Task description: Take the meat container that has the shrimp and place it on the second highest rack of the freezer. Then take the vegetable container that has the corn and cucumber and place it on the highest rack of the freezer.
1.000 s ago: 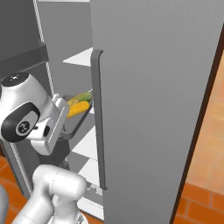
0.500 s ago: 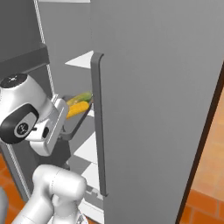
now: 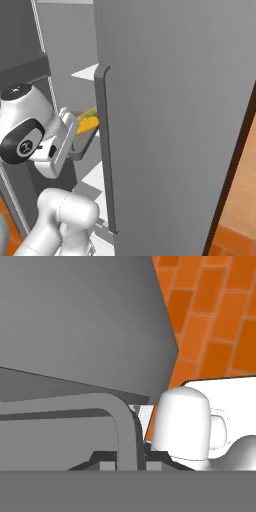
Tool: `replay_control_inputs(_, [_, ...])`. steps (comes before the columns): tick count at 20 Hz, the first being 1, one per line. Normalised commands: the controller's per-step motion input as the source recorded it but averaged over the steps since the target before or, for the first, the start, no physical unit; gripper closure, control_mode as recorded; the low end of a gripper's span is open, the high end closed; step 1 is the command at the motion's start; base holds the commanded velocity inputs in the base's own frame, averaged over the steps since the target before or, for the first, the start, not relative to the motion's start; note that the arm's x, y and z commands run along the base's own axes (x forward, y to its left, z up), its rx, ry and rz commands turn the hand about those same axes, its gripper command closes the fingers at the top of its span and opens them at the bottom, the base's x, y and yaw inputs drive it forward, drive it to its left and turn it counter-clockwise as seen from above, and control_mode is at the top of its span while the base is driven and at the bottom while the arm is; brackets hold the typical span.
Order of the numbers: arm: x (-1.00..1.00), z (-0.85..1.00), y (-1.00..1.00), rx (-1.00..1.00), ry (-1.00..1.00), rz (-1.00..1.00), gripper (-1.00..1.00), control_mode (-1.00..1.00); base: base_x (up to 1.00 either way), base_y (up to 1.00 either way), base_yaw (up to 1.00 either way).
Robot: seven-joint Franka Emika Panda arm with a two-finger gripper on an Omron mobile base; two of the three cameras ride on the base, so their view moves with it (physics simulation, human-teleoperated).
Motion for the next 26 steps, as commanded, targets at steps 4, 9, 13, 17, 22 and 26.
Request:
replay_control_inputs(4, [0.0,0.0,0.0,0.0,0.0,0.0,1.0,1.0,0.36,0.07,0.13])
replay_control_inputs(9, [0.0,0.0,0.0,0.0,0.0,0.0,1.0,1.0,0.0,0.02,0.06])
replay_control_inputs(13, [0.0,0.0,0.0,0.0,0.0,0.0,1.0,1.0,0.0,0.0,0.03])
replay_control_inputs(17, [0.0,0.0,0.0,0.0,0.0,0.0,1.0,1.0,-0.02,0.04,0.03])
replay_control_inputs(22, [0.0,0.59,0.09,0.01,-0.09,0.0,1.0,-1.0,0.0,0.0,0.0])
replay_control_inputs(26, [0.21,0.91,0.0,0.05,-0.11,0.0,1.0,-1.0,0.0,0.0,0.0])
